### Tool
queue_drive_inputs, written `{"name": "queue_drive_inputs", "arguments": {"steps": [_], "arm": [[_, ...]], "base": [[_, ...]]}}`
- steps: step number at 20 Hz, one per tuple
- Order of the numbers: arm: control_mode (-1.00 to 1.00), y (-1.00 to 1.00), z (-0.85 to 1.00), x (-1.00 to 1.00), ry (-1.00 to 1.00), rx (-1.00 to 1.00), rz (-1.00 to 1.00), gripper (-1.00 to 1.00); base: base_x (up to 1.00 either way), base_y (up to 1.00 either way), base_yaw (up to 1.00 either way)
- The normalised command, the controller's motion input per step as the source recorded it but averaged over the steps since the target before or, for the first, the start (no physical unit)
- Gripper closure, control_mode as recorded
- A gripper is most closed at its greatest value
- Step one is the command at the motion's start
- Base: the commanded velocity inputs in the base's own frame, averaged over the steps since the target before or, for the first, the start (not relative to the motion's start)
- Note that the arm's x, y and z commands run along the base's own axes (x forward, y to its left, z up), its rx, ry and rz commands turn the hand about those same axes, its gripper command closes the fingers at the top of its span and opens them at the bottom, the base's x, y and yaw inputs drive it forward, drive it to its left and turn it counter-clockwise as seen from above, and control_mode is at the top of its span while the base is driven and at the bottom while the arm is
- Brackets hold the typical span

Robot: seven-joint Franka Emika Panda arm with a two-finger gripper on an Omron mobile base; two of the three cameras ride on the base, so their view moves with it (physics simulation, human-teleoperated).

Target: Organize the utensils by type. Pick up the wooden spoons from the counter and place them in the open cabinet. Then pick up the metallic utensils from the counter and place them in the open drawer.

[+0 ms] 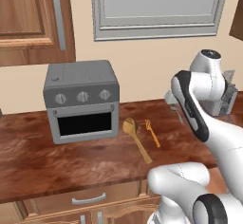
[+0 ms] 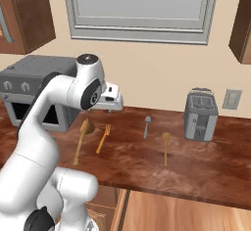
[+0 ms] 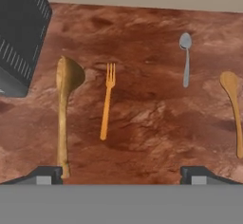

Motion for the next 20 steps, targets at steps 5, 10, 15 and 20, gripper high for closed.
{"name": "queue_drive_inputs", "arguments": {"steps": [5,10,15,20], "arm": [[-1.00,-0.67,-0.29,-0.15,0.00,-0.05,-0.03,-1.00],[-1.00,-0.67,-0.25,-0.03,0.00,-0.07,-0.05,-1.00],[-1.00,-0.61,-0.22,0.00,0.00,-0.11,-0.06,-1.00],[-1.00,-0.53,-0.17,0.07,0.08,-0.07,-0.03,-1.00]], "base": [[0.00,0.00,0.00],[0.00,0.00,0.00],[0.00,0.00,0.00],[0.00,0.00,0.00]]}}
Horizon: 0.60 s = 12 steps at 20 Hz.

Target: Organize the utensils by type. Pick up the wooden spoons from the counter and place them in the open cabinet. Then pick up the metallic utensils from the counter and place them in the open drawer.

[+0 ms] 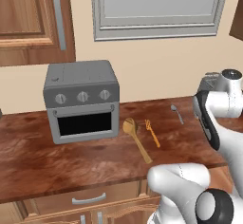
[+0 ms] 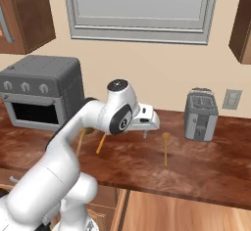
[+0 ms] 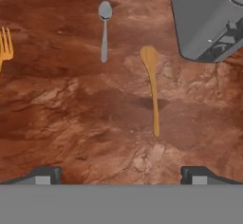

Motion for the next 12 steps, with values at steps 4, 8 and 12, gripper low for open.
{"name": "queue_drive_inputs", "arguments": {"steps": [4,8,12], "arm": [[-1.00,-0.49,-0.19,0.23,0.17,0.00,0.00,-1.00],[-1.00,-0.41,-0.22,0.30,0.22,0.00,0.00,-1.00],[-1.00,-0.42,-0.24,0.29,0.18,0.00,0.00,-1.00]], "base": [[0.00,0.00,0.00],[0.00,0.00,0.00],[0.00,0.00,0.00]]}}
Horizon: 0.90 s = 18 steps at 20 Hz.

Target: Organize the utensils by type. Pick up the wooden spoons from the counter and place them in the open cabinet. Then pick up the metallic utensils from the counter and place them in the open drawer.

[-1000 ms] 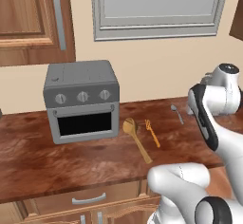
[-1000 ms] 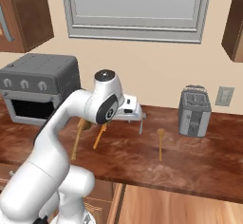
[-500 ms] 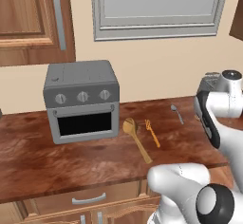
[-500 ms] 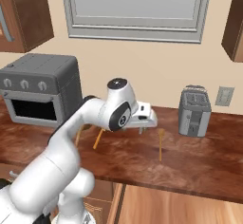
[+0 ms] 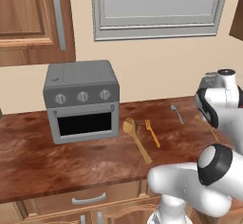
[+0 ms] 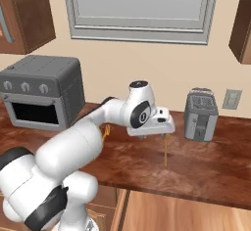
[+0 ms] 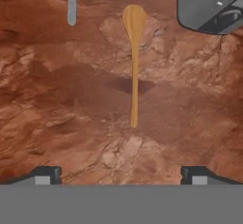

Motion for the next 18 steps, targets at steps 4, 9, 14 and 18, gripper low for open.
{"name": "queue_drive_inputs", "arguments": {"steps": [4,9,14,18], "arm": [[-1.00,-0.42,-0.28,0.28,0.11,0.03,0.00,-1.00],[-1.00,-0.14,-0.43,0.27,0.02,0.10,0.05,-1.00],[-1.00,0.00,-0.44,0.27,0.00,0.08,0.14,-1.00],[-1.00,-0.01,-0.30,0.33,0.00,0.02,0.13,-1.00]], "base": [[0.00,0.00,0.00],[0.00,0.00,0.00],[0.00,0.00,0.00],[0.00,0.00,0.00]]}}
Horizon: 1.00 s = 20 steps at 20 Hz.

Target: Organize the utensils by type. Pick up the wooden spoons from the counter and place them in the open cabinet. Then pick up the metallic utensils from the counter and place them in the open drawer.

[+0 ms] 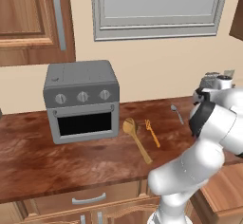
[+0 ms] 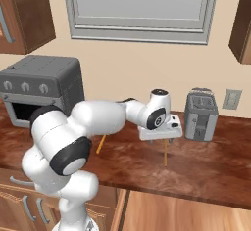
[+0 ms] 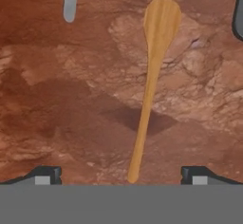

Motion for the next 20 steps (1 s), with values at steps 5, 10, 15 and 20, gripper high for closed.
{"name": "queue_drive_inputs", "arguments": {"steps": [5,10,15,20], "arm": [[-1.00,-0.02,-0.17,0.36,0.04,0.00,0.04,-1.00],[-1.00,-0.08,-0.27,0.28,0.05,0.00,0.00,-1.00],[-1.00,-0.28,-0.33,0.14,0.01,0.03,0.00,-1.00],[-1.00,-0.29,-0.26,0.13,0.00,0.04,0.00,-1.00]], "base": [[0.00,0.00,0.00],[0.00,0.00,0.00],[0.00,0.00,0.00],[0.00,0.00,0.00]]}}
